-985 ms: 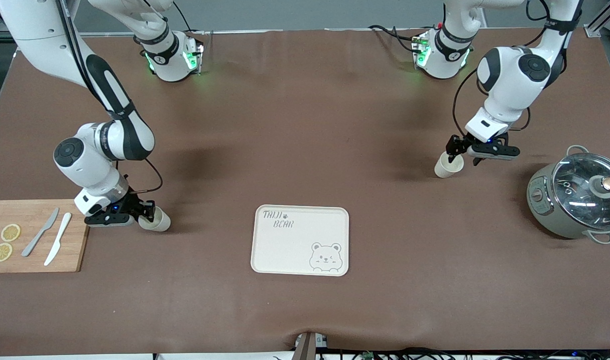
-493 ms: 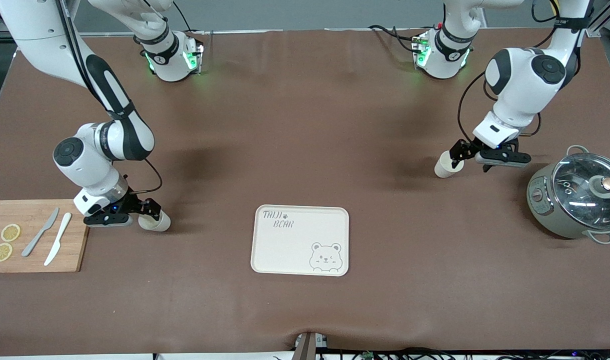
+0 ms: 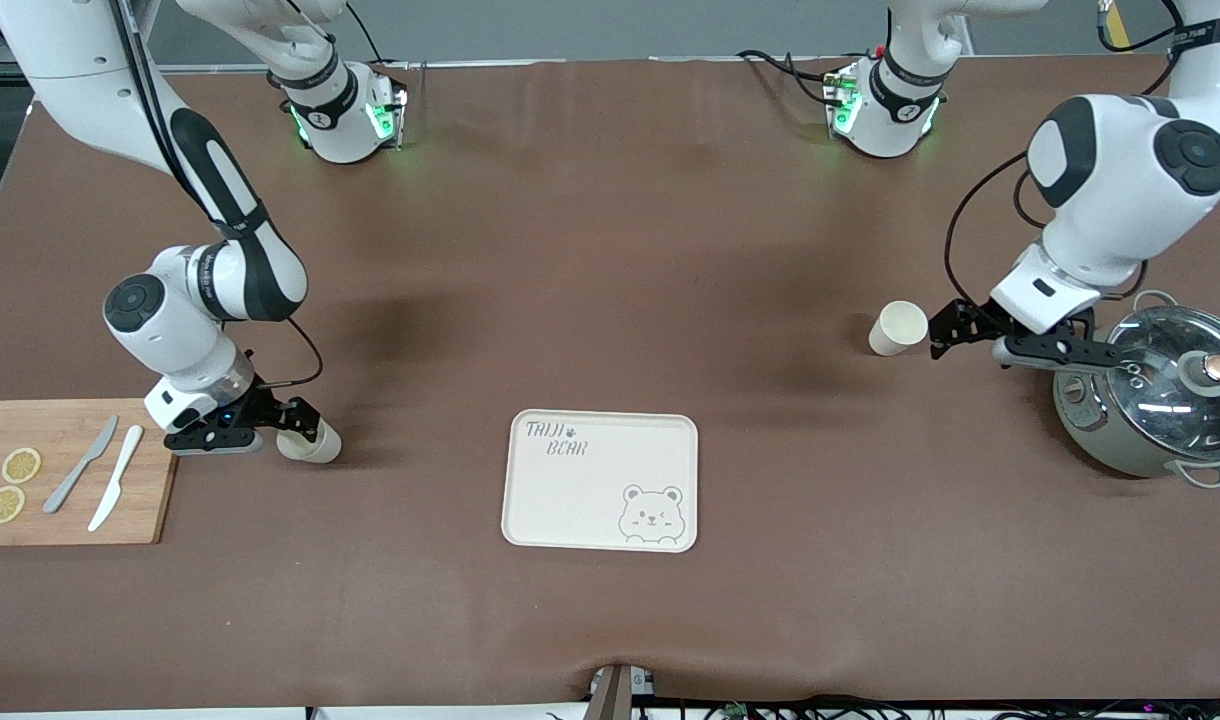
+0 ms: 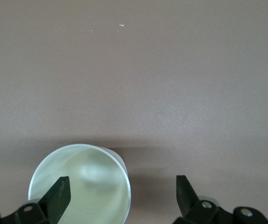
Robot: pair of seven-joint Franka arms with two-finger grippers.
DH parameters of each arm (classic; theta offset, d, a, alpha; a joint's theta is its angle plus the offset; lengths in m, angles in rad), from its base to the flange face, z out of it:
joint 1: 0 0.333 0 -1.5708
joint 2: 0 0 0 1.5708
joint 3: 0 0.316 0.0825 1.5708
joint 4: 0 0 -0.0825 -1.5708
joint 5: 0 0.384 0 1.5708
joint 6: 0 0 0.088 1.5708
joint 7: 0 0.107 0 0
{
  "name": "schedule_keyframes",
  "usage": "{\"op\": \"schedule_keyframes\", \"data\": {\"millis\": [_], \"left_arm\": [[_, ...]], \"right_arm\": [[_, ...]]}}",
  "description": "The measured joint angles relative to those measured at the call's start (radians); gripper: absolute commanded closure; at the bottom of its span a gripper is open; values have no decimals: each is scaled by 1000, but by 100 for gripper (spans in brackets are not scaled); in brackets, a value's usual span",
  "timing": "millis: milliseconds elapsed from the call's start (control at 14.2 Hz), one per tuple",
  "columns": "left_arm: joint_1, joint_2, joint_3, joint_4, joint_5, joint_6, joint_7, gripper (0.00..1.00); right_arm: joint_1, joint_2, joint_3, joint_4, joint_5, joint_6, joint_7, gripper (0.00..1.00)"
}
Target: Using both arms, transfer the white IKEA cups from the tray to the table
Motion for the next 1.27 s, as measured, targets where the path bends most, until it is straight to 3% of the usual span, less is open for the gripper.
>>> {"op": "schedule_keyframes", "data": {"millis": [211,633,985,1267], "left_arm": [[1,30,8,132,0,-114,-18,0],[0,32,9,351,11,-383,-70,0],[0,21,9,492,12,-584,-73,0],[0,-36,8,524,12,-650,-82,0]], "right_arm": [[0,-21,0,19,0,-71,0,0],[-1,-116,-1,151,0,-406,0,0],[-1,-147,-1,379,0,-767,0,0],[-2,-152,-2,564,0,-1001,0,0]]}}
